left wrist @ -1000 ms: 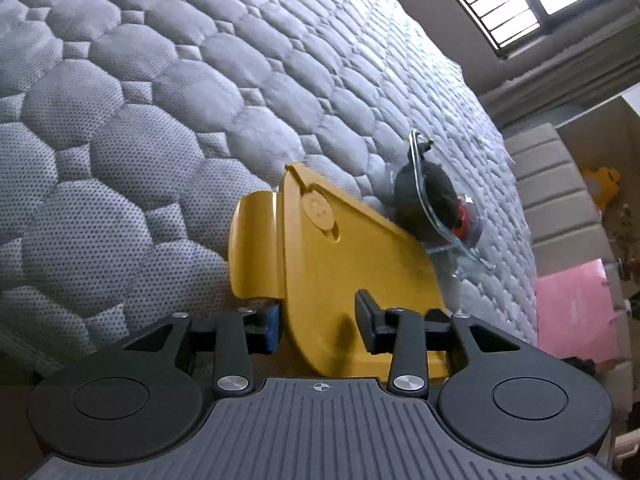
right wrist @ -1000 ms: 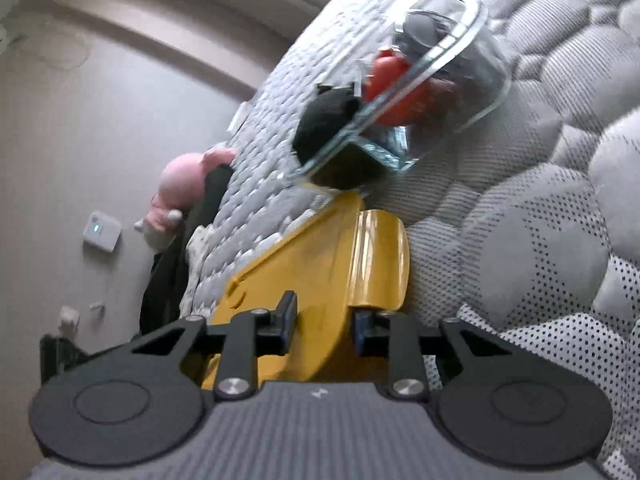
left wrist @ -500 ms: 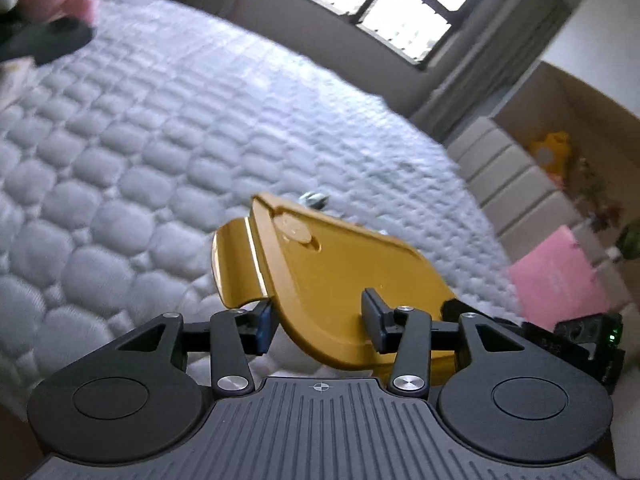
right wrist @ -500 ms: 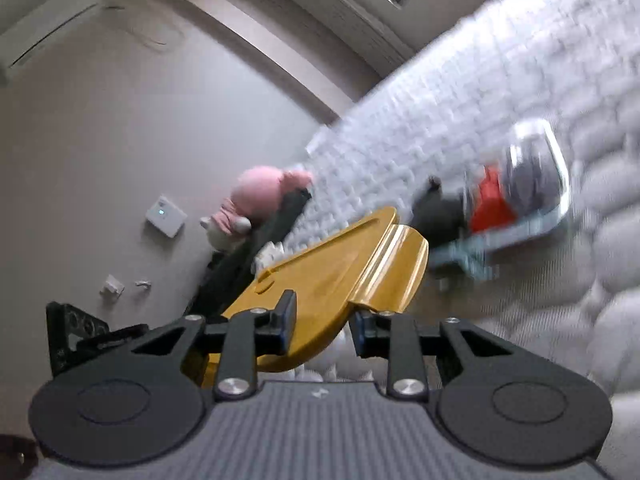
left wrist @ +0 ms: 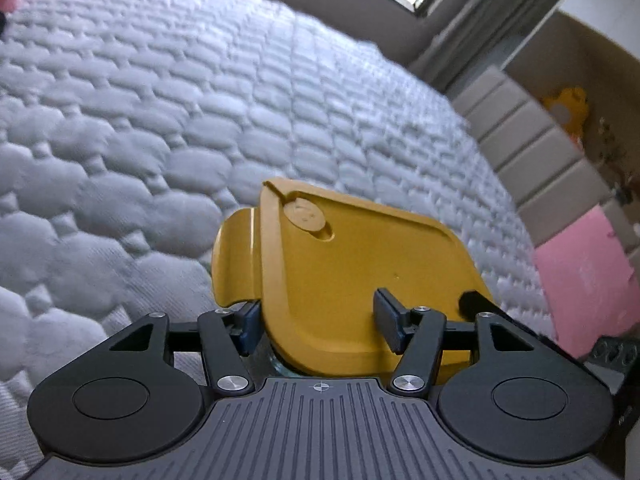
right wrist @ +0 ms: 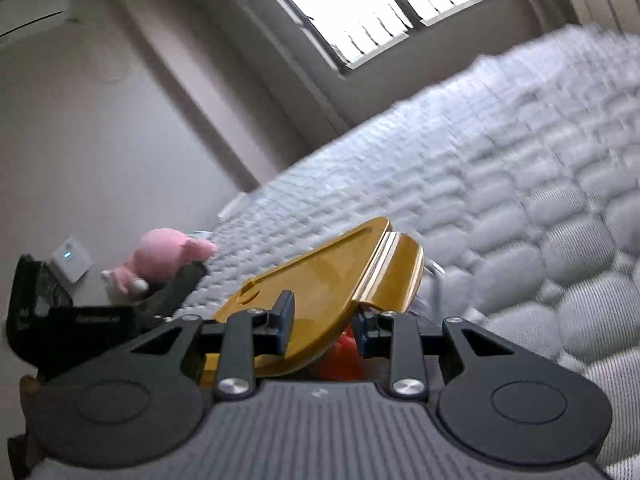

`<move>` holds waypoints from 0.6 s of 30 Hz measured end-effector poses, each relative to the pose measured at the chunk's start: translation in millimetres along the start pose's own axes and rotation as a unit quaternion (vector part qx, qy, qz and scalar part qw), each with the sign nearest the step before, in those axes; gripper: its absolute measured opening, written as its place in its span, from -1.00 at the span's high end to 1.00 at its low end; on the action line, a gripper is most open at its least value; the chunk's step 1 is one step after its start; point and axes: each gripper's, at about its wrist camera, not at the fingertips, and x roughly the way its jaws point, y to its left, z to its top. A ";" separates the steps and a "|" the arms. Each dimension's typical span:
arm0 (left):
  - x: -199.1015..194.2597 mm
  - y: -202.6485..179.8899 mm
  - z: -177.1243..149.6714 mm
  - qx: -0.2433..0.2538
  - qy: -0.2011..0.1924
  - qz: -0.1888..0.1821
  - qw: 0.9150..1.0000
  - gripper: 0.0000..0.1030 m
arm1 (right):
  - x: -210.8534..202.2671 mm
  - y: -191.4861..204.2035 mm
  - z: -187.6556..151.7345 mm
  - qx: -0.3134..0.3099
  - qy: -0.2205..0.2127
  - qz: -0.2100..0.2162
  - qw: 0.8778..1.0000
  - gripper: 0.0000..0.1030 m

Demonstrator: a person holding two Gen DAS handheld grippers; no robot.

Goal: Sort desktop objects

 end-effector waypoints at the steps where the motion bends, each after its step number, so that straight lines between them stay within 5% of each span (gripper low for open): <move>1: 7.2 1.1 -1.3 0.000 0.011 -0.001 1.000 -0.21 | 1.6 -7.5 -3.0 0.010 0.005 -0.004 1.000 0.36; 7: 8.1 0.3 -10.5 0.037 0.023 -0.002 0.999 -0.21 | 7.3 -37.5 -17.5 0.060 0.016 -0.004 0.998 0.34; 10: 0.6 -3.9 -13.2 0.051 0.020 0.013 0.998 -0.58 | 5.6 -41.3 -17.8 0.063 0.019 0.000 0.998 0.30; 18: -27.7 15.8 -14.0 0.014 -0.013 0.029 0.999 -0.68 | -21.2 -35.5 -14.6 0.070 0.054 0.027 0.996 -0.32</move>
